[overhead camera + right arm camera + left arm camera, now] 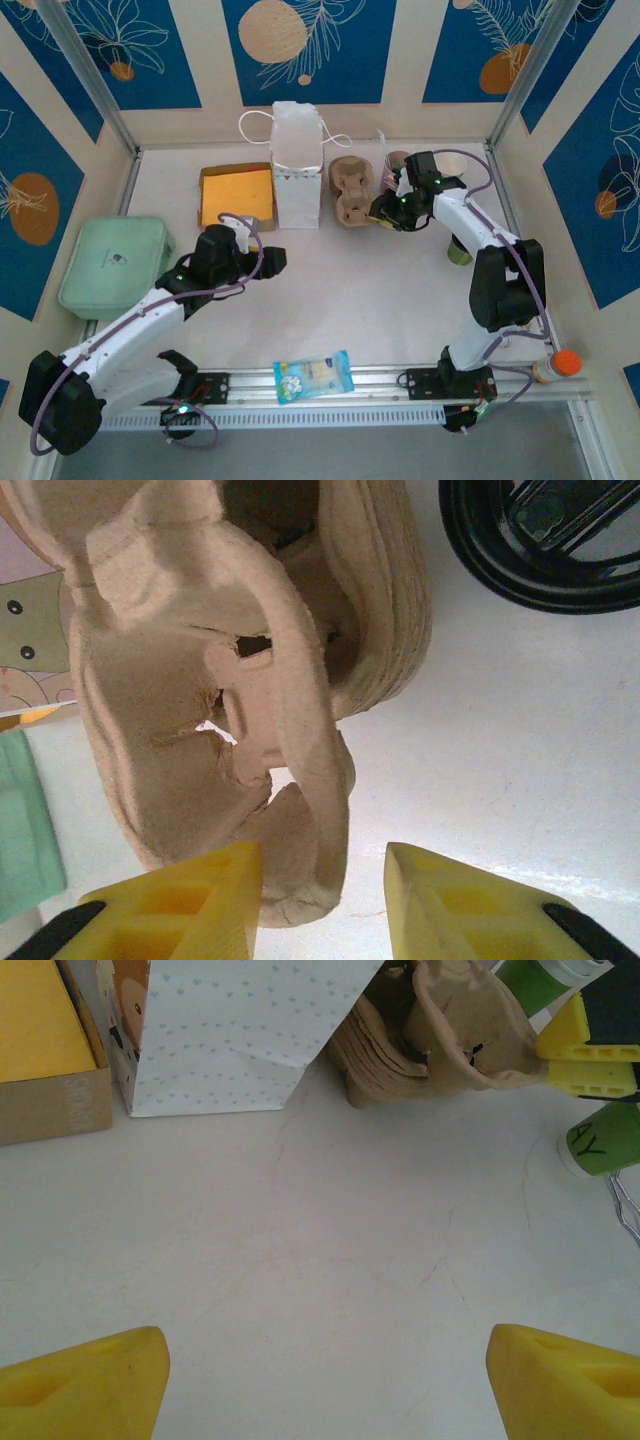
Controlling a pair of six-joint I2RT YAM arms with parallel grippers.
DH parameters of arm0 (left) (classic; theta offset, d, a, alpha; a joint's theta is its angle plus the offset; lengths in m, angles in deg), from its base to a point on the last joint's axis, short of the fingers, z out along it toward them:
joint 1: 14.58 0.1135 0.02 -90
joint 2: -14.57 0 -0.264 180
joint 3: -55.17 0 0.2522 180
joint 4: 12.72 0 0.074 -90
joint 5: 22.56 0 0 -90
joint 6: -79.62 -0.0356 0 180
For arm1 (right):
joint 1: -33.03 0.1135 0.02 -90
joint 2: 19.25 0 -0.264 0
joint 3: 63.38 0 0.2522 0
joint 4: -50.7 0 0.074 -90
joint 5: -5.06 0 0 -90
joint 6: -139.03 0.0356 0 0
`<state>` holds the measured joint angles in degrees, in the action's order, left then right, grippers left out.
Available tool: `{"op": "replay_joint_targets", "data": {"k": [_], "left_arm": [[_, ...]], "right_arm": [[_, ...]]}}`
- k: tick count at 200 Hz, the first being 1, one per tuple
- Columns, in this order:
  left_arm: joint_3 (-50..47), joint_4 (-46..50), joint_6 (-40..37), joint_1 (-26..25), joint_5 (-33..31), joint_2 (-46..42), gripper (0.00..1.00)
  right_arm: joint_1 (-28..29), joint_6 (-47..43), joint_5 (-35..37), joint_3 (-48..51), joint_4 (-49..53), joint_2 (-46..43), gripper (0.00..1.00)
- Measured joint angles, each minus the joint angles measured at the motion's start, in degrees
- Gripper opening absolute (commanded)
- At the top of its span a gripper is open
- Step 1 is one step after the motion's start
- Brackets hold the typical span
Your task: Pack the takeout coffee
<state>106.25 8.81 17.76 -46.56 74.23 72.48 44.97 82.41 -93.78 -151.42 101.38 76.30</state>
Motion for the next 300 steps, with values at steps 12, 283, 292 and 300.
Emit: {"op": "replay_joint_targets", "data": {"k": [12, 283, 292, 300], "left_arm": [[0.0, 0.0, 0.0, 0.0, 0.0, 0.0, 0.83], [-0.68, 1.33, -0.17, 0.11, -1.97, -3.87, 0.82], [-0.7, 1.33, -0.17, 0.11, -1.99, -3.87, 0.82], [-0.7, 1.33, -0.17, 0.11, -1.99, -3.87, 0.82]], "right_arm": [[0.79, -0.28, 1.99, -0.96, 0.98, -0.48, 0.4], [14.29, -9.05, 31.06, -44.41, 24.63, 25.29, 0.5], [14.29, -9.03, 31.21, -45.0, 24.83, 25.86, 0.49], [14.32, -9.03, 31.32, -45.42, 25.07, 26.32, 0.48]]}}
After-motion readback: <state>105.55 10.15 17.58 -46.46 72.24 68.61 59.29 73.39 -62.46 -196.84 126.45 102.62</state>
